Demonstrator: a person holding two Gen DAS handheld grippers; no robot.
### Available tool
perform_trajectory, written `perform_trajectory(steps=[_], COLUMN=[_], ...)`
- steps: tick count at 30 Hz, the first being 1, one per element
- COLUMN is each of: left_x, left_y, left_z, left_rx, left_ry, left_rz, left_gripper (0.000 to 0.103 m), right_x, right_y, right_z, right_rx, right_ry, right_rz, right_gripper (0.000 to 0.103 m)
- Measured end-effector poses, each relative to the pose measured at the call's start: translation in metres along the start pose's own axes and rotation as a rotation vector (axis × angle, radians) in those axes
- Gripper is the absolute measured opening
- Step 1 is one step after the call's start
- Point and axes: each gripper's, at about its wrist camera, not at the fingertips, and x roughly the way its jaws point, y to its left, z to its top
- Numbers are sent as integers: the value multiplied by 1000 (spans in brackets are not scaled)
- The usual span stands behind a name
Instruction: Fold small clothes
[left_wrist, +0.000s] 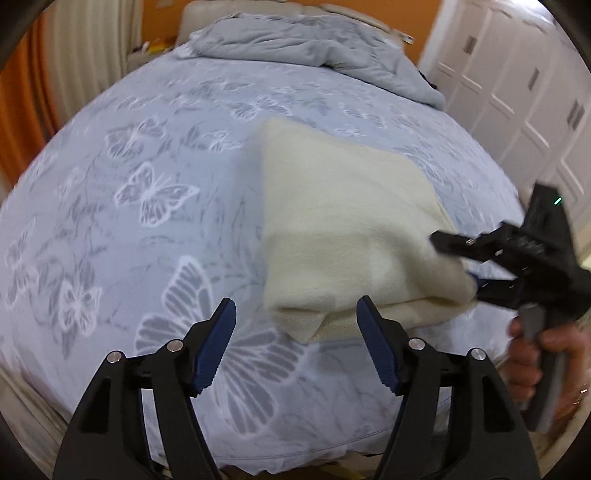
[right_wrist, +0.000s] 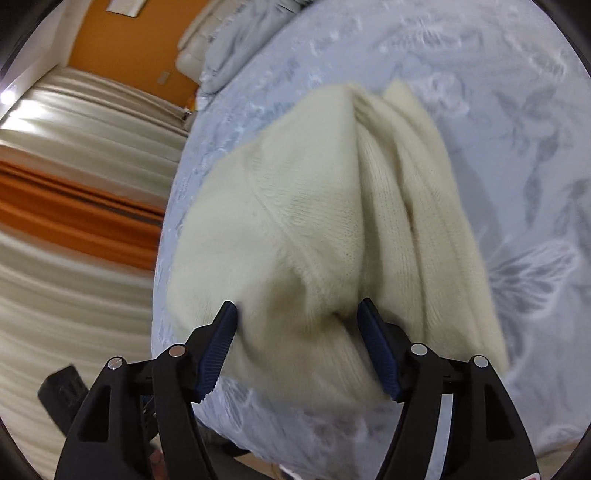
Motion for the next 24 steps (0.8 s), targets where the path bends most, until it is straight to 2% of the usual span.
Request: perform_trajectory(steps=[1,2,4,8,9,11,12,16,17,18,19,21,23,24], left_x=[-1,-1,0,7,11,17,20,32,36,43,49,53,59,63], left_y=[3,5,7,2,1,-3,-6,-24,-25,-24,-21,-3,0,2], left_z=[0,0,1,2,0,-2,-4,-8,-7,-5,-2,5,5,3], left_rx=[-13,-25,-33,21,32,43,51,104,115,119,104,8,16,7], left_ry=[0,6,17,40,52,69,76,77,79,97,120,137,158,174], left_rz=[-3,-8,-1,49,47,30,20,24,30,50,53,40,73,79], left_gripper=[66,66,66,66,66,66,66,65,57,34,28,28,29,30], right_x=[3,4,-4,-62,-67,-65,-54,-43,-49,-53,-62,-58,-27,-15], right_y=[2,8,17,25,21,7,-6,-16,-14,-13,-8,-3,-16,-25], right_z=[2,4,9,9,11,16,18,11,12,13,15,16,15,11], right_rx=[-20,-56,-100,-135,-131,-106,-72,-28,-19,-19,-31,-51,-36,-19], right_ry=[5,3,-15,-166,-178,-162,-123,-112,-129,-144,-168,-155,-51,-21], right_rz=[-2,-17,14,6,2,-51,-57,-2,34,45,41,-12,-164,-204], right_gripper=[41,29,18,17,17,17,17,18,18,18,18,17,16,16])
